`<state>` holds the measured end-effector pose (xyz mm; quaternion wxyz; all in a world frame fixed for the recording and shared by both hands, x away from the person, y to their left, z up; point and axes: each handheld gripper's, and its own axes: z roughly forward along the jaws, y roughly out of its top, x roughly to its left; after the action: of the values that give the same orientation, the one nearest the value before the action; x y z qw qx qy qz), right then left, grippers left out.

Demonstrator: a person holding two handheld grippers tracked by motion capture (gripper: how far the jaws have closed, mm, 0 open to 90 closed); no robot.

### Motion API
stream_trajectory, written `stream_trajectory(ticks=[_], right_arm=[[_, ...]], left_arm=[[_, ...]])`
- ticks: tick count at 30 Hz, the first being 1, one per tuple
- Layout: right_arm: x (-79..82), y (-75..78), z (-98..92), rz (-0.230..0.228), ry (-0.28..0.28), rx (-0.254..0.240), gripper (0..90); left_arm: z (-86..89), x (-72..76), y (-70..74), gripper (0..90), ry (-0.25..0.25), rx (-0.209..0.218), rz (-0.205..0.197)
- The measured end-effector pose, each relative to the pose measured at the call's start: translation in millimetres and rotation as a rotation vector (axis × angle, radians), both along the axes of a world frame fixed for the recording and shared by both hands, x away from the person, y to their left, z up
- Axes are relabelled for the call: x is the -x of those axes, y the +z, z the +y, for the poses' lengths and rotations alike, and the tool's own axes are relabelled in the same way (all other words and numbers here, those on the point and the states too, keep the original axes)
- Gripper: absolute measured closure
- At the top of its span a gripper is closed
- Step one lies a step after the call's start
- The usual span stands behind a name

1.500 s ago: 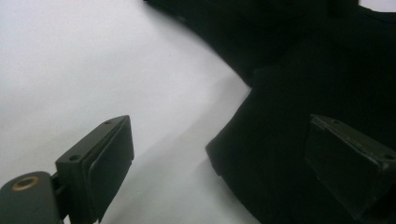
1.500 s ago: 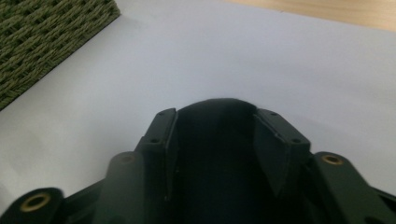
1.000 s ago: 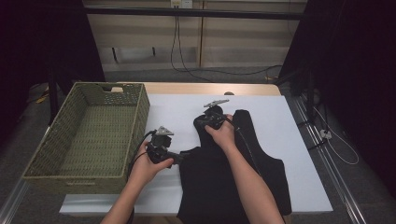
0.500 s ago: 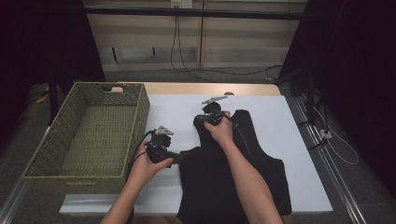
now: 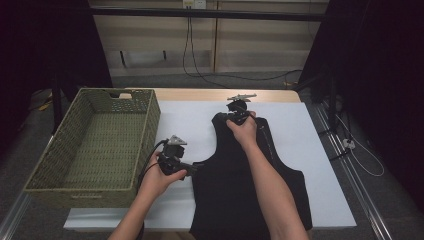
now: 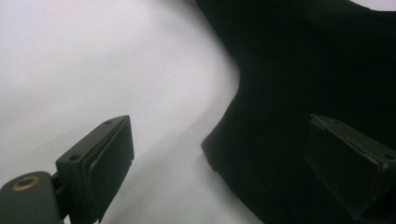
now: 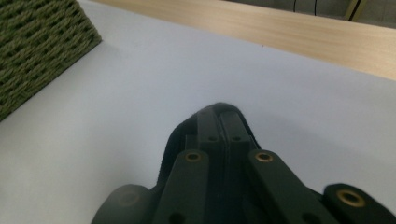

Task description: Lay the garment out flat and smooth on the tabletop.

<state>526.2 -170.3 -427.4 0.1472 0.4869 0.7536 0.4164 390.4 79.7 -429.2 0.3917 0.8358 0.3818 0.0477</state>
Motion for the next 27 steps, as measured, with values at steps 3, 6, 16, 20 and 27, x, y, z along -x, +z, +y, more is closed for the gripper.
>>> stream_trajectory(ticks=[3,6,16,20,27], right_arm=[[-5.7,0.4,-2.4,0.007,-0.004,0.013,89.8],[-11.8,0.1,-3.5,0.01,-0.004,0.031,89.8],[-22.0,-16.6,1.5,0.011,0.003,0.049,89.6],[-24.4,-22.6,3.8,0.01,-0.001,0.065,89.5],[-23.0,-25.7,4.0,0.013,-0.042,0.093,63.5]], left_arm=[[-1.3,0.1,-0.8,8.9,0.002,0.0,-0.001],[-1.6,-0.3,-1.7,8.9,0.001,-0.001,0.001],[-2.4,0.1,-3.6,8.9,0.003,-0.008,0.004],[-3.3,0.4,-4.2,8.9,0.003,-0.004,0.006],[0.1,-0.8,-3.6,8.9,0.002,-0.008,0.011]])
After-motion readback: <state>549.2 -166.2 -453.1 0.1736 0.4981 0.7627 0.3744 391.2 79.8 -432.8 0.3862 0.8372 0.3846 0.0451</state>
